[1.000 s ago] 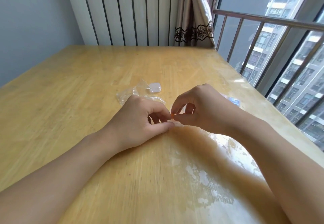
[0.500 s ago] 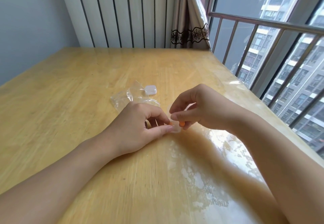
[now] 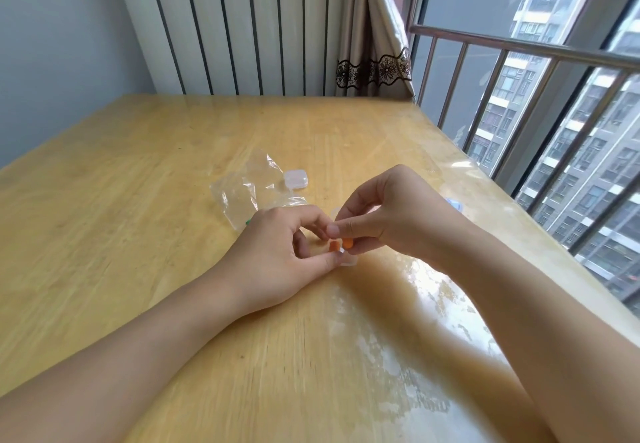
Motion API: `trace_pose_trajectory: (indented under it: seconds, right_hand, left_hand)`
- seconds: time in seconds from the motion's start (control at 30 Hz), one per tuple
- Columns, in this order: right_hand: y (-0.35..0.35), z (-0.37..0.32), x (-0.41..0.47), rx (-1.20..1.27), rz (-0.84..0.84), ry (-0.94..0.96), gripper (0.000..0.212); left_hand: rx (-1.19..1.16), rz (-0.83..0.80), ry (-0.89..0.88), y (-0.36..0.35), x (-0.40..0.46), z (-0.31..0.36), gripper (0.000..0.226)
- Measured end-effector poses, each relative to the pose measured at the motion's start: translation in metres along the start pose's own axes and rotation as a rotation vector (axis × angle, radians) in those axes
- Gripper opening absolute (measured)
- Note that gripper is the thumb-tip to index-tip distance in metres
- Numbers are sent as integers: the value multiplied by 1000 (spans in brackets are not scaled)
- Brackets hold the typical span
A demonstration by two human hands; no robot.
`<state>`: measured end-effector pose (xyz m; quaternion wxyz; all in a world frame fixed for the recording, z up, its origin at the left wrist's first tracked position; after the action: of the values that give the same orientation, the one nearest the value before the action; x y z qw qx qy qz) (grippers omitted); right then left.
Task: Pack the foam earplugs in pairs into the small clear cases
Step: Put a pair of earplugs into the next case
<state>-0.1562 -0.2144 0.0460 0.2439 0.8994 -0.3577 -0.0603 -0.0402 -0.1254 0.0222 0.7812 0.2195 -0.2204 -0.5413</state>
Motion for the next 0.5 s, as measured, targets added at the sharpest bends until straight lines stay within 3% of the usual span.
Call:
trace_pose_trajectory:
  seconds: [0.17, 0.33, 0.5]
  right_hand:
    - [-3, -2, -2, 36, -111, -20, 16]
    - [7, -9, -1, -282, -83, 114, 21]
    - [-3, -16, 2, -380, -47, 224, 17]
  left_hand:
    - [21, -14, 4, -3, 2, -2, 20]
    - [55, -7, -19, -1, 2, -2, 26]
    - [66, 7, -24, 1, 2, -1, 22]
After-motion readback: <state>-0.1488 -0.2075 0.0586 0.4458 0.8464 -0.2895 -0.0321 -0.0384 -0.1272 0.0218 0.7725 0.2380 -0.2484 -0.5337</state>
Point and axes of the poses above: each hand's wrist, its own x-axis towards the middle knuckle, its own y-axis out of the back of the hand, z = x × y, the point moved 8 cm from there along x, towards the middle knuckle, and after that the axes turned 8 degrees about y, right-handed, at the moved point
